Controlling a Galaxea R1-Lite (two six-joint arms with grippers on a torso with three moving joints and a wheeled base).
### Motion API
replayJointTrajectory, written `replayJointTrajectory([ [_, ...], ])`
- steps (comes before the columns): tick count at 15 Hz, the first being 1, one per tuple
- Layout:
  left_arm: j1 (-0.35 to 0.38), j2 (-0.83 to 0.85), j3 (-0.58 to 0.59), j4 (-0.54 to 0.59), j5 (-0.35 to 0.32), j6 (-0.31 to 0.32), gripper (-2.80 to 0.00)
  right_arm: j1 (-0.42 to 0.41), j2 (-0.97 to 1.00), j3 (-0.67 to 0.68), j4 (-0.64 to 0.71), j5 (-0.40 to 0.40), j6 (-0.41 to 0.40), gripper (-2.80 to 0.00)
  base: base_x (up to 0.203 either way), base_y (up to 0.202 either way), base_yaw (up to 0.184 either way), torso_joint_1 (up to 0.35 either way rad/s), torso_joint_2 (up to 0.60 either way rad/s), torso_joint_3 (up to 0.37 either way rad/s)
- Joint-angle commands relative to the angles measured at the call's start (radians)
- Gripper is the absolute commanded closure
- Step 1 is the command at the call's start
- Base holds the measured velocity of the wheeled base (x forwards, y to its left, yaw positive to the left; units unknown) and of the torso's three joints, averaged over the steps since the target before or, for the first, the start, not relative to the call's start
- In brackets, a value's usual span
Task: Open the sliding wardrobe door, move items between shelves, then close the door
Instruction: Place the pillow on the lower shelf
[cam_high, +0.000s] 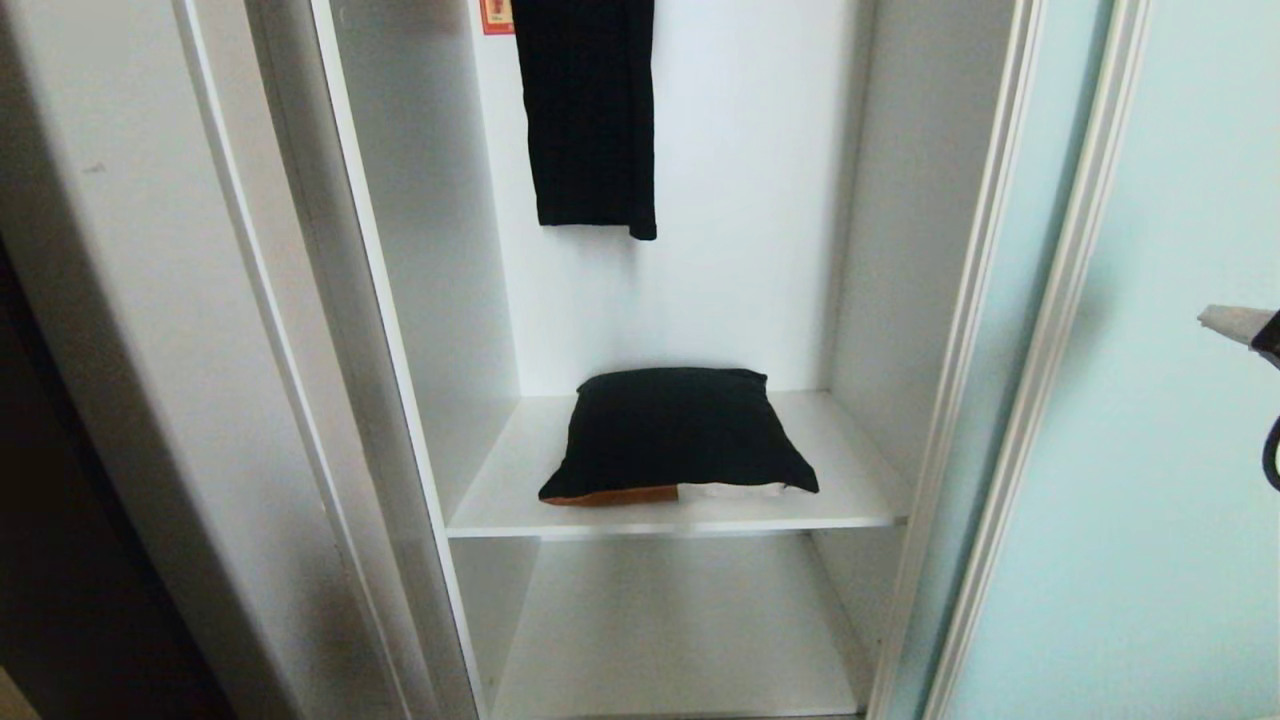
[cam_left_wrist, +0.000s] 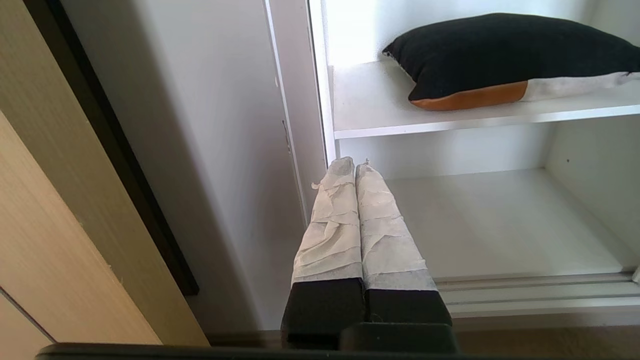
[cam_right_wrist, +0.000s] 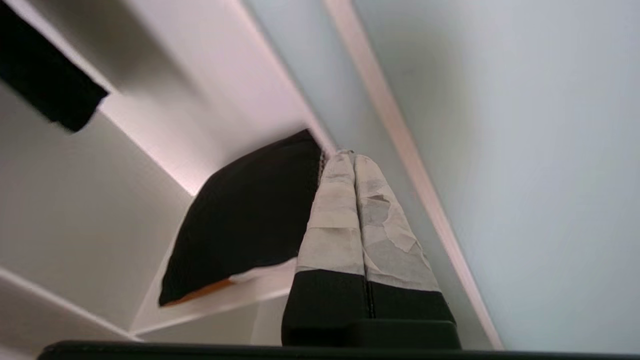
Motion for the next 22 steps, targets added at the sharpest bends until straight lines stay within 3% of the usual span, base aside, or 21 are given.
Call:
replayJointTrajectory([
  [1,0.0,0.002,0.002,0.0,0.0,-0.001,0.0,0.004,-0.189,0.1,0.004,0.007,-0.007,0.0,0.0,0.0,0.0,0.0,0.0,0.0],
  [6,0.0,0.002,0.002,0.0,0.0,0.001,0.0,0.012,-0.512,0.317,0.11,0.034,-0.058,0.0,0.0,0.0,0.0,0.0,0.0,0.0],
  [10,0.0,0.002,0.002,0.0,0.0,0.001,0.0,0.095,-0.772,0.46,0.197,-0.024,-0.133,0.0,0.0,0.0,0.0,0.0,0.0,0.0],
  [12,0.0,0.002,0.002,0.0,0.0,0.001,0.0,0.166,-0.908,0.532,0.264,-0.046,-0.206,0.0,0.0,0.0,0.0,0.0,0.0,0.0],
  [16,0.0,0.002,0.002,0.0,0.0,0.001,0.0,0.257,-1.122,0.784,0.301,-0.115,-0.466,0.0,0.0,0.0,0.0,0.0,0.0,0.0],
  [18,0.0,0.002,0.002,0.0,0.0,0.001,0.0,0.306,-1.223,0.832,0.339,-0.134,-0.537,0.0,0.0,0.0,0.0,0.0,0.0,0.0],
  [20,0.0,0.002,0.002,0.0,0.0,-0.001,0.0,0.324,-1.291,0.795,0.459,-0.134,-0.527,0.0,0.0,0.0,0.0,0.0,0.0,0.0],
  [22,0.0,0.002,0.002,0.0,0.0,0.0,0.0,0.327,-1.385,0.765,0.557,-0.132,-0.439,0.0,0.0,0.0,0.0,0.0,0.0,0.0],
])
